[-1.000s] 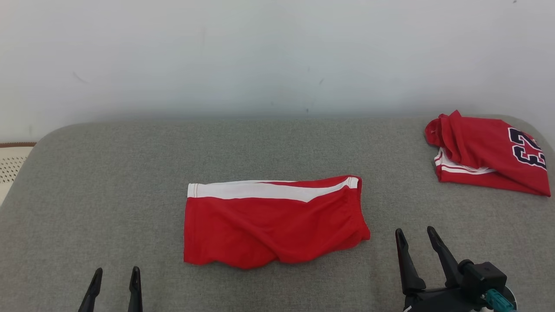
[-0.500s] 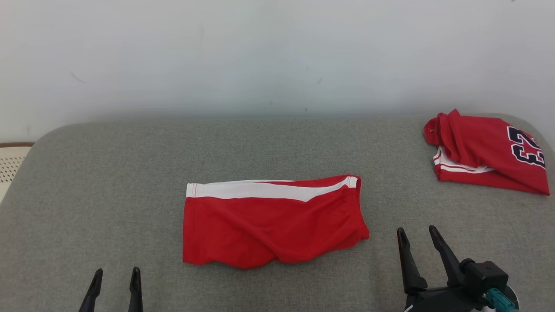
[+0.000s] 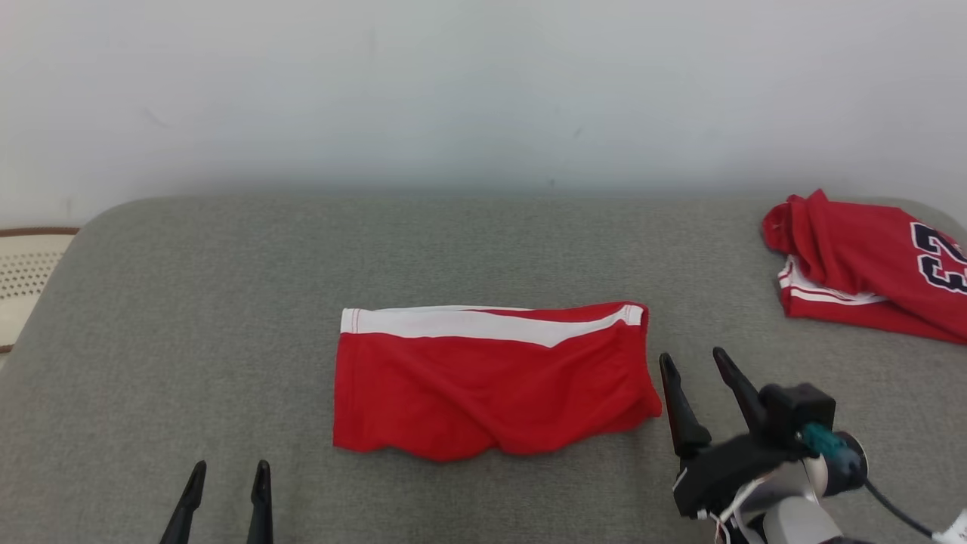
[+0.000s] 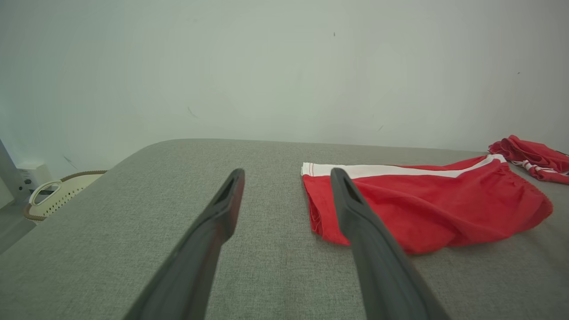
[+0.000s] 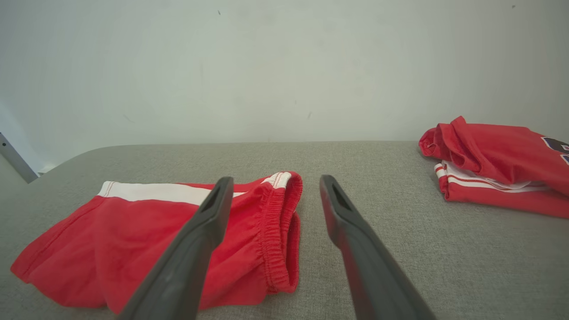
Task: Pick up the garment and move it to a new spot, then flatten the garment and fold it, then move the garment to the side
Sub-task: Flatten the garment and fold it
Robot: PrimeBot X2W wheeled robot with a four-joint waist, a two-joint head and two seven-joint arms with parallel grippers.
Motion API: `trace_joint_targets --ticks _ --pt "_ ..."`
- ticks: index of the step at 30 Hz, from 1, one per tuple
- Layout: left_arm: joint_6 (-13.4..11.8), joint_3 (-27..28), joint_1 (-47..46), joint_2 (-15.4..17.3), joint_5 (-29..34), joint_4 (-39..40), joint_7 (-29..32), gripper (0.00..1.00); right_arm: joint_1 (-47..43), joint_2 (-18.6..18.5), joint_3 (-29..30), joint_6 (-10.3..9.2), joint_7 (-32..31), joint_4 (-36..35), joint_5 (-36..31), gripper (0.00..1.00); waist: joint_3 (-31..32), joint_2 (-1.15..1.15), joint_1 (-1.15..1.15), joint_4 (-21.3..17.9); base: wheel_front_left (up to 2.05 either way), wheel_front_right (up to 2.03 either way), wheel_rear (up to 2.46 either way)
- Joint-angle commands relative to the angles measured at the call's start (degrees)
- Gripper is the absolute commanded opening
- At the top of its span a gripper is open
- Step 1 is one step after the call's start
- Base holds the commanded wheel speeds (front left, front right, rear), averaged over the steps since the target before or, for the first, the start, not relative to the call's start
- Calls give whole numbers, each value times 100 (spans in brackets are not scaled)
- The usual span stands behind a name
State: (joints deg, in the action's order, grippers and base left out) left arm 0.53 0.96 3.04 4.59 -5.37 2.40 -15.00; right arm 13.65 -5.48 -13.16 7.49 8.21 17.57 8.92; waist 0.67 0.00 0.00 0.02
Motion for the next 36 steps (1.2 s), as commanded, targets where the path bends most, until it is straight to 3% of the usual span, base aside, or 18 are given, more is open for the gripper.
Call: trace_joint_targets --ticks 1,16,27,34,35,36 --pt "23 -16 -73 -19 22 -23 -23 100 136 29 23 1 -12 142 -29 100 -44 0 0 121 0 0 0" --pt "121 -60 -260 -79 33 -258 -23 100 1913 160 682 1 -60 3323 -263 100 -270 0 0 594 0 0 0" --pt "173 -54 -459 -103 47 -326 -23 100 2640 143 1086 1 38 4799 -275 100 -529 0 0 634 0 0 0" --pt "178 -48 -495 -125 49 -395 -24 100 2803 176 1189 1 60 5331 -105 100 -552 0 0 666 0 0 0" --pt "181 -31 -496 -127 51 -409 -24 100 2841 207 1126 1 138 5359 -32 22 -545 0 0 663 0 0 0" --pt "182 -21 -490 -127 55 -416 -24 100 2847 223 1090 1 179 5366 21 0 -540 0 0 657 0 0 0"
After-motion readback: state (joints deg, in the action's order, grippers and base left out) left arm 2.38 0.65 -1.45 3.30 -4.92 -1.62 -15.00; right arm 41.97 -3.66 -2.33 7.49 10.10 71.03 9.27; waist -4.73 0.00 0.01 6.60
